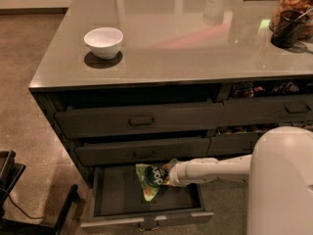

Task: Pick green rice chip bag from bottom drawer and place on counter

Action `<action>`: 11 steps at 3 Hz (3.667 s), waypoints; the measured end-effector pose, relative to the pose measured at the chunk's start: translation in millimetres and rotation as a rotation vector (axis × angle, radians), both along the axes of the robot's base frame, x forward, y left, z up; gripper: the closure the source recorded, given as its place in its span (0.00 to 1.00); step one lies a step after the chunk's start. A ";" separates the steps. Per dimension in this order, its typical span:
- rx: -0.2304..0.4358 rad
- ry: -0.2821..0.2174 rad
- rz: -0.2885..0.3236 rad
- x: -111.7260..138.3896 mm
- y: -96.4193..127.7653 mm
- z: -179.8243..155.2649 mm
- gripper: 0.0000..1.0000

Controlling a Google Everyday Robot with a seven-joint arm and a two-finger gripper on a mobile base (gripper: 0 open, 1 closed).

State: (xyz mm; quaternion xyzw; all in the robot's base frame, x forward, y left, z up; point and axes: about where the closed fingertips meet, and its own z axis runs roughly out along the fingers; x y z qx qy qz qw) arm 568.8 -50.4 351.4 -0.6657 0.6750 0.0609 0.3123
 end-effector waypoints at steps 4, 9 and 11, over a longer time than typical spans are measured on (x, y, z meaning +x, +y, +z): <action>0.163 0.133 0.007 -8.1 -31.1 117.1 1.00; 0.054 0.141 -0.044 20.1 -37.4 354.9 1.00; 0.091 0.133 -0.035 12.0 -41.8 384.0 1.00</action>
Offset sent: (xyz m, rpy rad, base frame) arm 0.0069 -0.0464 0.1323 0.2013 0.0989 -0.0036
